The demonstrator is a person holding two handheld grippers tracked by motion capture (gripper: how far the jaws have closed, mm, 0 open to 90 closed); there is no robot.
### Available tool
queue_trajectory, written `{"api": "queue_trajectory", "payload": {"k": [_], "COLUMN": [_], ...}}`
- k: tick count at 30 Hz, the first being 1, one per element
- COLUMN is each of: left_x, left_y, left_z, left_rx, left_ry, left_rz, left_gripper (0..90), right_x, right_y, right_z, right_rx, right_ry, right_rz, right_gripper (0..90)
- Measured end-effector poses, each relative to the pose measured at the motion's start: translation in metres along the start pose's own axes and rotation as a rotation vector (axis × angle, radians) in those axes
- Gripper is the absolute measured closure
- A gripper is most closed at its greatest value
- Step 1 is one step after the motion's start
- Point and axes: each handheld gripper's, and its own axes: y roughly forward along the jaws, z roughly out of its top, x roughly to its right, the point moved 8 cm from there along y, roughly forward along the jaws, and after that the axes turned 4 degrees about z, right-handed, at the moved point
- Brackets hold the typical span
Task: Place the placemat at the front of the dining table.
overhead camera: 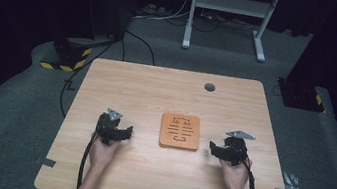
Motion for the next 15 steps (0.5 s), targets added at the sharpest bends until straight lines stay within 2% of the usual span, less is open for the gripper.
{"api": "queue_trajectory", "payload": {"k": [15], "left_x": [-0.001], "left_y": [0.0], "left_z": [0.0], "left_rx": [0.0], "left_ry": [0.009], "left_rz": [0.001], "left_gripper": [23.1], "right_x": [-0.01], "right_y": [0.008], "right_z": [0.018], "right_rx": [-0.002], "right_ry": [-0.001], "right_rz": [-0.007], "right_gripper": [24.0]}}
